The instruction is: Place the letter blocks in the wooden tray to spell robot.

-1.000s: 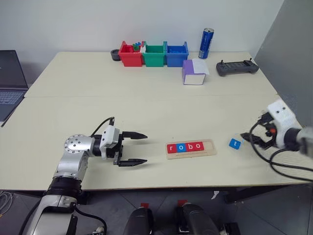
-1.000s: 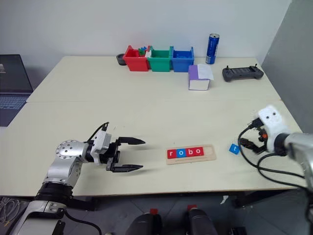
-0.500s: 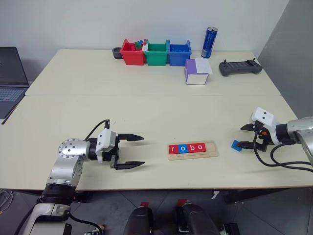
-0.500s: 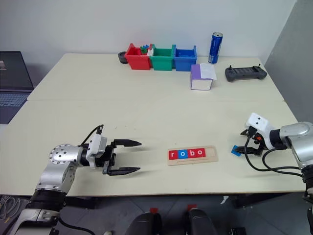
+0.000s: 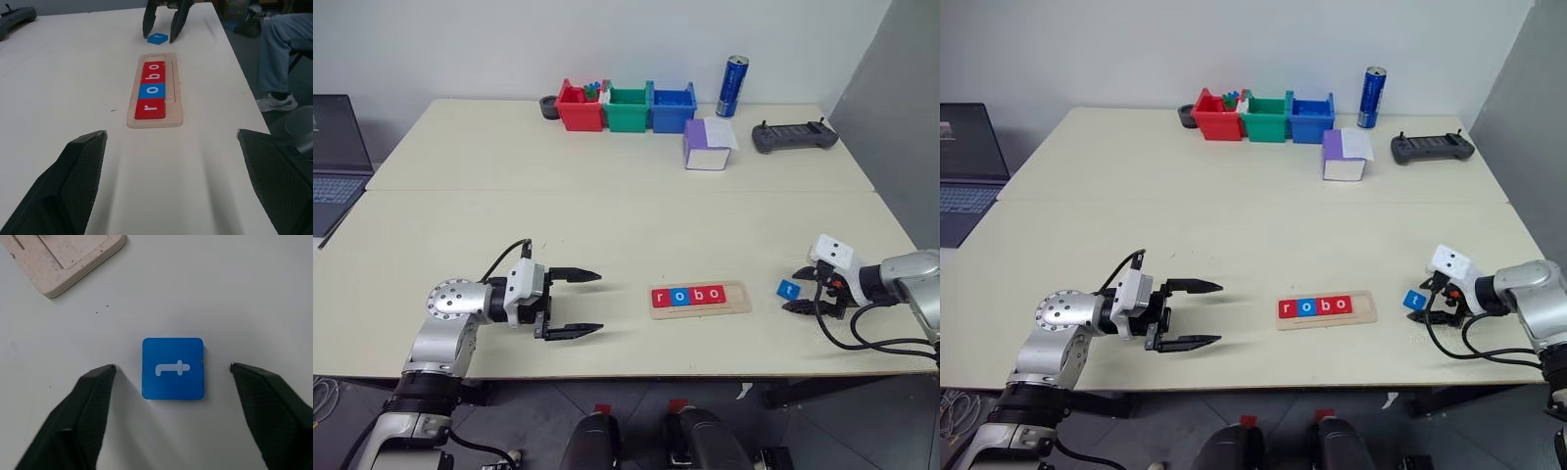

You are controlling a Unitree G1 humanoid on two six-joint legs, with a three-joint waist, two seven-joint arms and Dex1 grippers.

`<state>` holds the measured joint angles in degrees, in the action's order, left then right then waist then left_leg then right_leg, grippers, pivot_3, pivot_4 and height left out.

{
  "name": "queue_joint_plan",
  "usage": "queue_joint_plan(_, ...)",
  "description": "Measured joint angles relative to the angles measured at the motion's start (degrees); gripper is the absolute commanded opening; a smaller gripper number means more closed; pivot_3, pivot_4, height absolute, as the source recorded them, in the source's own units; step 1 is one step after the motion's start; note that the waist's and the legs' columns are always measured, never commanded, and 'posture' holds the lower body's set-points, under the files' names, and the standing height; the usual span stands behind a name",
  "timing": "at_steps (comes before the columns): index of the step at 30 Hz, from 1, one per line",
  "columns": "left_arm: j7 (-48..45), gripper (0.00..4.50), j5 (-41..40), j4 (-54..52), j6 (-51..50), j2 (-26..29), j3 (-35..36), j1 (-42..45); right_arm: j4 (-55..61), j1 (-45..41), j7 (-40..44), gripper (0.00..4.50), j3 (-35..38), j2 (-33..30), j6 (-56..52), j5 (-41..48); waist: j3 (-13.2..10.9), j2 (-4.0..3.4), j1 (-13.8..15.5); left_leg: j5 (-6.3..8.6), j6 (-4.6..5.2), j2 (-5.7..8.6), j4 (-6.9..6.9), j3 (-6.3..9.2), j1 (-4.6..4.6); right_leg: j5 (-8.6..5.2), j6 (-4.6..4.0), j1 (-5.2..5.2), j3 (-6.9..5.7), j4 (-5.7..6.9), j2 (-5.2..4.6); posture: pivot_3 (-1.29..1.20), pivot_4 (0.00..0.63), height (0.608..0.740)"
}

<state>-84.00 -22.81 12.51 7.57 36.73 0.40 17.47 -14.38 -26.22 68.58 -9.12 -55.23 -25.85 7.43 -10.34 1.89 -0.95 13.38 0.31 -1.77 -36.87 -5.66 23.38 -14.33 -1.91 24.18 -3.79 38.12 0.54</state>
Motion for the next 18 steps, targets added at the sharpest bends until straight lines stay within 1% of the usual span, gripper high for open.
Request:
queue_joint_plan(2,-0.17,4.50,0.00,0.01,-0.01,0.00,0.00,0.01,0.65,0.31,-0.04,2.19,0.08,-0.02,-0.32,-0.06,0.00,0.00,0.05,0.00,0.00,0.00,0.00,0.00,0.00,0.00,0.00,0.00,0.00,-0.01,0.00,0.00,0.150,0.740)
queue_joint_plan(4,-0.38,4.50,0.00,0.05,-0.01,0.01,0.00,0.14,1.02,0.35,0.01,1.55,0.08,-0.11,-0.80,-0.07,0.00,0.00,0.06,0.00,0.00,0.00,0.00,0.00,0.00,0.00,0.00,0.00,0.00,-0.01,0.00,0.00,0.150,0.740)
queue_joint_plan(5,-0.42,4.50,0.00,0.06,-0.01,0.01,0.00,0.21,1.57,0.48,0.18,1.44,0.05,-0.40,-0.95,-0.10,0.00,0.00,0.09,0.00,0.00,0.00,0.00,0.00,0.00,0.00,0.00,0.00,0.00,0.00,0.00,0.00,0.150,0.740)
queue_joint_plan(7,-0.48,4.50,0.00,0.13,-0.02,0.08,0.00,0.22,3.49,0.69,1.48,1.45,0.01,-1.56,-1.11,-0.01,-0.03,-0.04,0.16,0.00,0.00,0.01,-0.01,-0.01,0.01,0.00,0.00,0.02,0.01,0.02,0.00,0.00,0.150,0.740)
queue_joint_plan(9,-0.55,4.50,0.00,0.25,-0.02,0.15,0.00,0.29,8.37,-0.16,4.10,1.45,0.02,-3.22,-2.08,0.79,-0.05,-0.10,0.10,0.00,0.00,-0.02,-0.01,-0.02,0.01,0.00,0.00,0.04,0.02,0.03,0.01,0.00,0.150,0.740)
queue_joint_plan(13,-0.63,4.50,0.00,0.39,-0.02,0.15,-0.03,1.03,17.57,-5.65,8.20,1.45,-1.08,-3.34,-3.45,2.77,-0.04,-0.09,-0.04,0.00,0.00,-0.06,-0.01,0.08,-0.03,0.00,0.00,0.00,-0.07,0.05,0.06,0.00,0.150,0.740)
queue_joint_plan(15,-0.63,4.50,0.01,0.63,-0.04,0.13,-0.04,1.11,18.96,-7.84,9.48,1.45,-4.18,-1.68,-3.04,1.90,-0.03,-0.07,0.06,0.00,0.00,-0.06,-0.02,0.08,-0.02,0.00,0.00,-0.01,-0.07,0.03,0.05,0.00,0.150,0.740)
queue_joint_plan(18,-0.60,4.50,0.02,0.86,-0.03,-0.06,-0.14,1.33,17.69,-10.09,10.41,1.45,-9.99,2.71,-1.13,-0.57,-0.03,-0.07,0.16,0.00,0.00,-0.02,-0.06,0.06,0.02,0.00,0.00,0.01,-0.05,0.04,0.03,0.00,0.150,0.740)
